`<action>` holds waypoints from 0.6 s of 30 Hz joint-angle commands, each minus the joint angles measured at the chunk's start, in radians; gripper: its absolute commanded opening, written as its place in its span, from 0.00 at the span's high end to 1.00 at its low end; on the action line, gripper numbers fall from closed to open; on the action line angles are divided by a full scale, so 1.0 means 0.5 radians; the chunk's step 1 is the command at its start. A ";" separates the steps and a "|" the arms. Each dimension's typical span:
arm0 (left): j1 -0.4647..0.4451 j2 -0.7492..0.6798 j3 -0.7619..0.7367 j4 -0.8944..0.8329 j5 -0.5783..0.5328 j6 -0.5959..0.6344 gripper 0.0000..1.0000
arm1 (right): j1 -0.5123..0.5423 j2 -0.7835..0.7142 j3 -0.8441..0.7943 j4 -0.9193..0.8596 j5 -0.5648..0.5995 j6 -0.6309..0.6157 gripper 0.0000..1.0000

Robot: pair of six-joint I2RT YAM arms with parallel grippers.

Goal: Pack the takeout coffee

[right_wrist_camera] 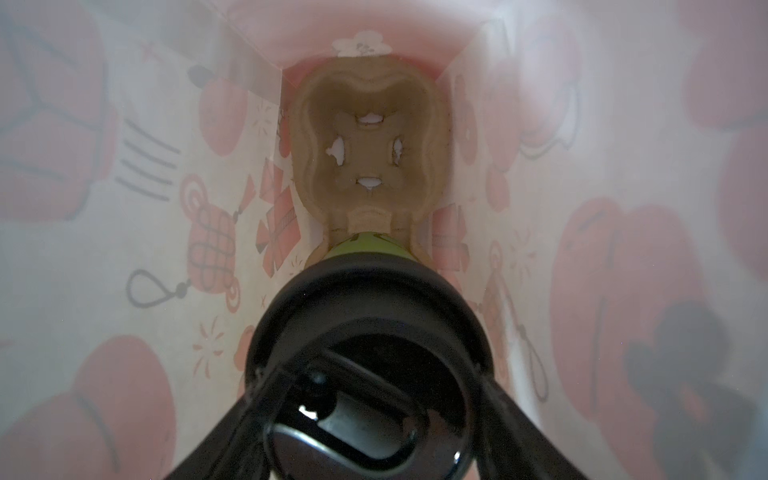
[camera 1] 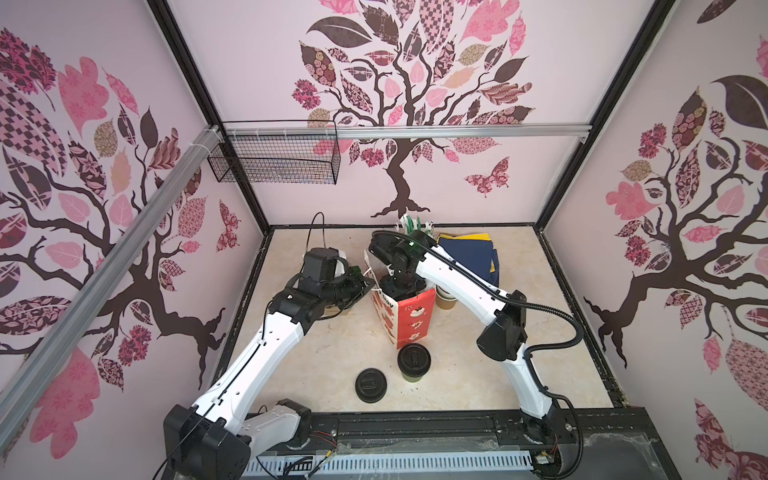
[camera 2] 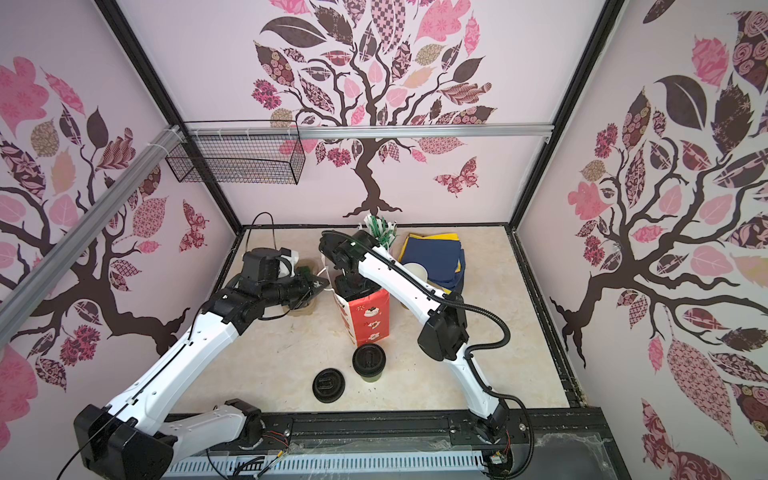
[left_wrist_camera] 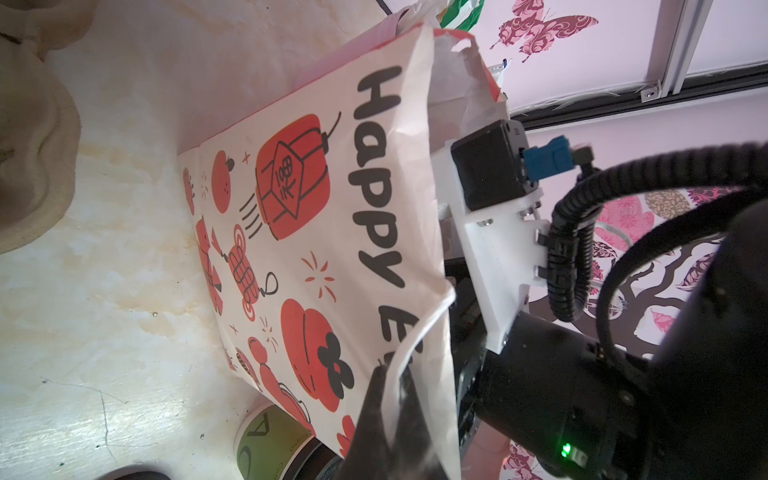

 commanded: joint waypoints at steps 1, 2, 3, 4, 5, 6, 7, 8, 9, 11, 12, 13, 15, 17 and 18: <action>0.013 0.007 0.074 -0.018 0.013 0.042 1.00 | -0.011 -0.107 0.038 -0.104 -0.010 0.022 0.35; 0.015 0.006 0.074 -0.018 0.012 0.043 1.00 | -0.011 -0.107 0.024 -0.100 -0.015 0.023 0.35; 0.015 0.006 0.073 -0.018 0.011 0.043 1.00 | -0.011 -0.108 0.012 -0.096 -0.022 0.023 0.35; 0.015 0.006 0.073 -0.018 0.015 0.043 1.00 | -0.011 -0.109 -0.007 -0.086 -0.027 0.022 0.35; 0.016 0.006 0.073 -0.018 0.016 0.045 1.00 | -0.011 -0.111 -0.033 -0.076 -0.033 0.017 0.35; 0.017 0.006 0.074 -0.016 0.016 0.043 1.00 | -0.010 -0.112 -0.059 -0.065 -0.034 0.017 0.35; 0.020 0.004 0.072 -0.012 0.019 0.045 1.00 | -0.010 -0.111 -0.089 -0.052 -0.035 0.014 0.35; 0.018 0.009 0.074 -0.011 0.019 0.043 1.00 | -0.011 -0.111 -0.118 -0.040 -0.035 0.014 0.35; 0.018 0.007 0.077 -0.011 0.019 0.043 1.00 | -0.010 -0.111 -0.138 -0.028 -0.035 0.012 0.35; 0.021 0.007 0.077 -0.011 0.022 0.043 1.00 | -0.010 -0.105 -0.174 -0.001 -0.032 0.010 0.35; 0.022 0.006 0.075 -0.011 0.020 0.045 1.00 | -0.011 -0.103 -0.187 0.011 -0.026 0.013 0.35; 0.022 0.006 0.073 -0.012 0.022 0.043 1.00 | -0.011 -0.100 -0.199 0.025 -0.020 0.010 0.35; 0.023 0.006 0.073 -0.011 0.020 0.043 1.00 | -0.010 -0.096 -0.209 0.048 -0.007 0.008 0.35; 0.025 0.003 0.070 -0.015 0.023 0.044 1.00 | -0.010 -0.088 -0.188 0.048 0.005 0.004 0.35; 0.025 -0.001 0.069 -0.016 0.022 0.047 1.00 | -0.011 -0.084 -0.160 0.034 0.008 0.004 0.35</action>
